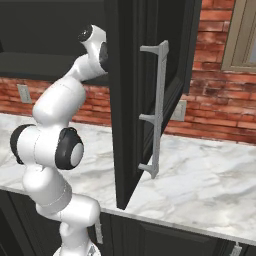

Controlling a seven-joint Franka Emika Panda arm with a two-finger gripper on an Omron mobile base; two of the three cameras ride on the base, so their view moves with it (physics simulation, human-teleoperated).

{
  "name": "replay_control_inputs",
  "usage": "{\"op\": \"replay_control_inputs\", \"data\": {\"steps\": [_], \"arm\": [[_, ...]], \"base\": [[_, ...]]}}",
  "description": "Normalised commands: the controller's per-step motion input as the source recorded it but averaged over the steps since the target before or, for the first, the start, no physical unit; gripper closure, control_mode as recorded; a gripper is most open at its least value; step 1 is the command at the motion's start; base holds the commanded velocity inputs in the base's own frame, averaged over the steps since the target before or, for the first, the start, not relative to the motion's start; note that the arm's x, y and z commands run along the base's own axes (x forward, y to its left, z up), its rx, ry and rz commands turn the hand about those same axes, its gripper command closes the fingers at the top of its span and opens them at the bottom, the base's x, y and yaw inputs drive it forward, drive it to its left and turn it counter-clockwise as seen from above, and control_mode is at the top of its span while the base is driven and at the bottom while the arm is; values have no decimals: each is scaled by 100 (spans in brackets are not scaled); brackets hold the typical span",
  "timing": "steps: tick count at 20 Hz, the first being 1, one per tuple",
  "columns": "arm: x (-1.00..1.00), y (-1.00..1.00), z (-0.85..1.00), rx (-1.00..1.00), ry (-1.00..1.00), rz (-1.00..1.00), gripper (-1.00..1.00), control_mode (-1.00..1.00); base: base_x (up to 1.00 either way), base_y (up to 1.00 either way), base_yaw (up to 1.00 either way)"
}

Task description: Retrieve the tupperware and aluminum foil from the cabinet and place them on the dining counter near the plate with carrot and cucumber to prepare for storing leftovers.

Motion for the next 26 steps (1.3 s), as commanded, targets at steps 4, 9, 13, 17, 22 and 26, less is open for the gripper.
{"op": "replay_control_inputs", "data": {"steps": [4,9,13,17,22,26], "arm": [[-73,26,35,0,1,-3,100,-100],[-83,54,40,-2,15,0,100,-100],[-100,58,1,-10,19,4,100,-100],[-100,44,-22,-6,6,4,100,-100],[-100,23,-61,0,0,3,100,-100],[-100,11,-81,8,0,2,100,-100]], "base": [[0,0,0],[0,0,0],[0,0,0],[0,0,0],[0,0,0],[0,0,0]]}}
